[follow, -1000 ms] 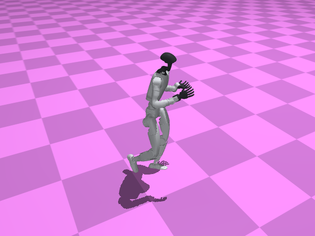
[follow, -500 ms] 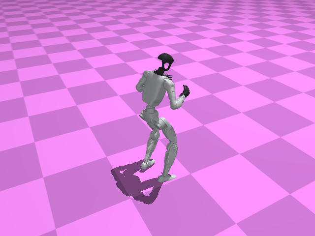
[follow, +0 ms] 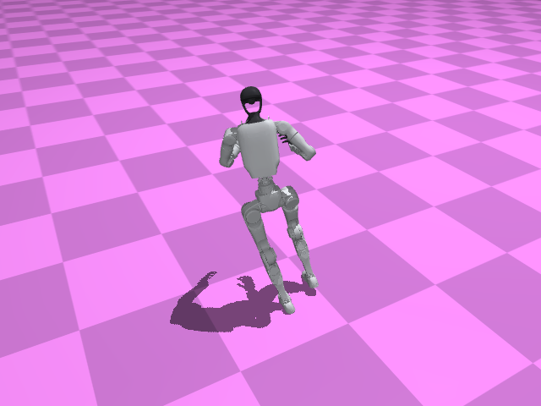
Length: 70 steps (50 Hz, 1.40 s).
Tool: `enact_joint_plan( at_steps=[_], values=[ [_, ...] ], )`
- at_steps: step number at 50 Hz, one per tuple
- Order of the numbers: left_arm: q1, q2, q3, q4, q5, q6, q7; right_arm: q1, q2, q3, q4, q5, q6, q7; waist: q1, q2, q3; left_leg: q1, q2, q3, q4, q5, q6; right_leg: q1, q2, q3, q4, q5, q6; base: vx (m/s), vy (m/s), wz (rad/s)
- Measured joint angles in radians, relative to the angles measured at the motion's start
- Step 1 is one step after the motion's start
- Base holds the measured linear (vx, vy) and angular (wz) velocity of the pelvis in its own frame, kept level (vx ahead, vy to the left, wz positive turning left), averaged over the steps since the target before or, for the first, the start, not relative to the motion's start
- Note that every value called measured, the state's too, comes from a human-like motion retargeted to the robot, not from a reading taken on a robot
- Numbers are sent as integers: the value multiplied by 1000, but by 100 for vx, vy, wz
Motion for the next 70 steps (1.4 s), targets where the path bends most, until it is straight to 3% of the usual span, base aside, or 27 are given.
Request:
enact_joint_plan(
  at_steps=[3,5,7,8,10,12,13,16,18,20,25,28,30,32,34,37,40,45,50,54,55,57,60,62,66,70],
  values=[
    [90,-38,-21,-56,-126,-44,-6,15,-23,2,-37,0,-1,1,-59,13,-41,69,-34,-72,-82,187,-41,34,54,19,-350,117,108,71,22,138],
    [151,-26,-8,-76,-66,-33,-56,19,-38,4,-52,-17,7,28,-81,-7,-52,96,-78,-116,-42,290,-71,74,66,32,-501,153,181,77,16,133],
    [203,-25,-5,-104,-90,-33,-53,-4,-48,16,-58,-26,20,23,-72,-50,-51,52,-138,-108,148,334,-88,115,53,66,-555,186,201,75,13,106],
    [217,-6,17,-106,-44,-19,-78,-27,-57,21,-55,-23,21,33,-62,-65,-49,-9,-158,-81,306,327,-93,131,46,81,-556,212,187,73,12,84],
    [240,19,54,-109,-35,-11,-82,-96,-78,36,-41,2,6,6,-24,-70,-14,-137,-127,10,635,270,-113,143,48,86,-457,182,102,70,12,54],
    [262,27,93,-99,-110,-11,-62,-219,-109,84,3,-24,14,-20,28,-43,38,-254,-22,75,881,156,-58,126,71,72,-303,57,-34,62,14,20],
    [286,25,111,-92,-134,-15,-54,-281,-129,105,23,-54,22,-29,54,-38,62,-298,31,100,962,107,-40,111,75,62,-202,-13,-59,63,16,14],
    [374,35,161,-91,-175,-41,-31,-424,-148,163,52,-124,32,-78,124,-76,90,-403,147,144,1018,18,-15,119,44,41,-43,-116,-9,69,15,21],
    [426,72,182,-103,-193,-65,-33,-436,-133,162,21,-124,13,-103,180,-127,91,-436,213,160,931,5,-56,172,17,28,-36,-119,57,79,13,16],
    [488,121,185,-119,-200,-66,-47,-363,-100,149,-26,-104,-11,-118,241,-175,46,-460,281,161,765,18,-94,226,8,13,-89,-76,97,83,14,6],
    [515,233,93,-83,-208,-103,-69,-211,-30,168,-40,-229,-49,-10,313,-332,-39,-429,363,159,157,101,-93,333,-35,-28,-227,83,166,80,25,36],
    [501,285,52,-60,-246,-103,-77,-201,-13,211,-20,-323,-41,15,306,-394,-40,-438,412,141,136,175,-110,354,-39,-64,-130,109,152,78,31,57],
    [482,326,47,-73,-351,-50,-94,-199,-3,240,-9,-419,51,-74,303,-424,-5,-425,412,95,211,179,-88,387,-40,-99,-41,94,87,73,28,71],
    [403,365,8,-64,-370,-41,-119,-189,4,241,-5,-497,65,-90,348,-431,64,-517,451,29,508,39,-126,349,-52,-160,196,15,71,71,27,59],
    [291,353,-62,-37,-406,-40,-113,-175,29,252,13,-592,99,-127,391,-445,127,-575,444,-23,651,-46,-111,299,-80,-234,353,-81,10,62,22,77],
    [123,352,-140,9,-425,-11,-131,-153,38,296,26,-643,133,-170,408,-472,138,-693,405,-77,766,-109,-81,137,-95,-316,502,-183,-59,56,15,90],
    [17,341,-156,27,-428,-16,-150,-172,26,337,18,-641,132,-175,371,-514,138,-792,345,-102,808,-127,-61,-61,-87,-364,541,-231,-65,57,7,102],
    [47,317,-69,41,-420,-68,-144,-191,29,333,27,-639,130,-172,257,-549,138,-806,289,-76,742,-112,-37,-316,-71,-426,372,-219,-10,63,-1,72],
    [303,288,111,15,-419,-59,-133,-132,41,305,38,-573,124,-190,191,-534,138,-587,268,-8,597,-61,-6,-345,-16,-453,-47,-29,96,81,-7,13],
    [527,176,225,18,-395,-73,-106,-123,19,289,59,-454,99,-155,149,-516,138,-348,193,49,504,36,-37,-256,-16,-439,-373,146,198,102,-9,-13],
    [601,141,242,3,-394,-43,-133,-82,17,271,56,-419,94,-149,171,-491,138,-274,191,56,505,57,-55,-211,6,-414,-423,188,210,114,-11,-76],
    [653,84,257,-5,-418,-44,-88,-99,24,267,79,-365,106,-138,181,-438,136,-210,155,35,531,140,-47,-143,30,-335,-492,264,166,111,-5,-81],
    [720,8,277,-12,-249,-23,-81,-138,1,218,93,-253,41,-146,225,-303,120,-223,143,-10,752,249,-119,-186,22,-292,-152,86,65,112,5,-112],
    [757,-26,298,-36,-172,-28,-41,-212,-4,212,120,-226,18,-169,257,-231,111,-236,117,-32,892,252,-124,-187,8,-258,50,-37,29,113,9,-110],
    [870,-20,389,-142,-124,-50,3,-373,17,203,89,-166,-9,-204,349,-150,76,-283,126,12,1016,154,-57,-55,14,-176,152,-168,42,111,7,-122],
    [947,65,447,-245,-146,-76,-10,-436,65,183,-39,-61,-29,-141,480,-137,14,-365,141,52,833,64,-3,147,38,-94,-49,-124,79,104,6,-117]
  ],
)
